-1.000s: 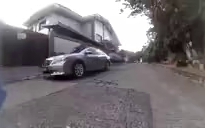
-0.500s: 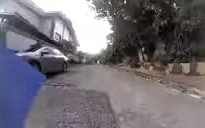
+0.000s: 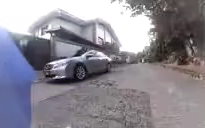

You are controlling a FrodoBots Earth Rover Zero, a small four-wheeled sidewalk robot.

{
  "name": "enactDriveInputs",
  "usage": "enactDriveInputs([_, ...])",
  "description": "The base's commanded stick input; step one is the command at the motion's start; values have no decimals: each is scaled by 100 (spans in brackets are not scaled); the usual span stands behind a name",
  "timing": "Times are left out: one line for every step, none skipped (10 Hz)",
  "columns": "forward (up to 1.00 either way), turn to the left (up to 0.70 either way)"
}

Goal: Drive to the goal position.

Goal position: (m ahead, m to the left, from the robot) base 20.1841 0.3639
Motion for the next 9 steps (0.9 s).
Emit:
enactDriveInputs([0, 34])
enactDriveInputs([0, 51])
enactDriveInputs([0, 37])
enactDriveInputs([0, 60])
enactDriveInputs([0, 34])
enactDriveInputs([0, 6])
enactDriveInputs([0, 49])
enactDriveInputs([0, 10])
enactDriveInputs([0, 21])
